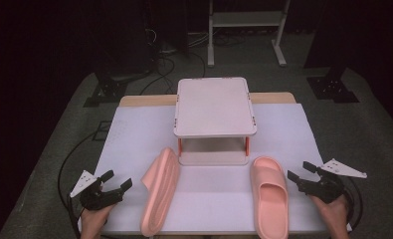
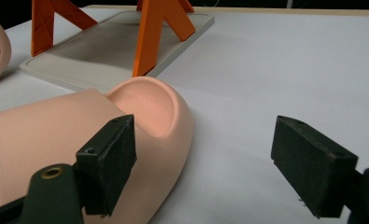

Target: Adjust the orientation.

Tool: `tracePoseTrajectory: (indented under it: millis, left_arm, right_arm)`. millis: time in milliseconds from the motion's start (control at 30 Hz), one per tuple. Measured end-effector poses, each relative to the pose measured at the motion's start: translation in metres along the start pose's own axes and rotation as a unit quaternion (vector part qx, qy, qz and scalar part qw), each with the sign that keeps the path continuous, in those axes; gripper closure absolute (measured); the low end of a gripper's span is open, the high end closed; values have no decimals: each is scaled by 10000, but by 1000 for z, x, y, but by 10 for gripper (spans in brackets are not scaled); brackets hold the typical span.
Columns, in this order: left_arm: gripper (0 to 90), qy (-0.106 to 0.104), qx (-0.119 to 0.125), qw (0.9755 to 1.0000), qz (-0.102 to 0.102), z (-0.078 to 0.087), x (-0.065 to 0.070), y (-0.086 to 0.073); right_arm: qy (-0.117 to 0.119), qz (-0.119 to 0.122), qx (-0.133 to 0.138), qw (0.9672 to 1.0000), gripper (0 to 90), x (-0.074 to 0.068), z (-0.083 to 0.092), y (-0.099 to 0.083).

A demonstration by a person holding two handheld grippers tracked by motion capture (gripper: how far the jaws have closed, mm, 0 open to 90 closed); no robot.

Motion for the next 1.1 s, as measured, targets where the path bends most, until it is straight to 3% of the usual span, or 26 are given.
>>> tracePoseTrajectory:
  millis: [533, 900, 1100]
  left_arm:
    - [82, -189, -203, 9995, -162, -6, 10, -4]
    - [82, -487, -602, 9959, -475, -13, 22, -8]
    - [82, -520, -637, 9955, -463, -15, 24, -8]
  right_arm:
    - [53, -17, 44, 10000, 216, -4, 0, 2]
    - [63, -11, 103, 9999, 215, -4, 2, 3]
    - [59, -15, 101, 9999, 214, -3, 2, 2]
Point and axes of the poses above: each handheld gripper's, and its own axes: z roughly backward along the jaws, y roughly out of its top, x roughly to its right, the point moved 2 cm from there along -z, roughly forward along the jaws, and after that the axes turned 14 degrees about x, right-handed, at the moved point
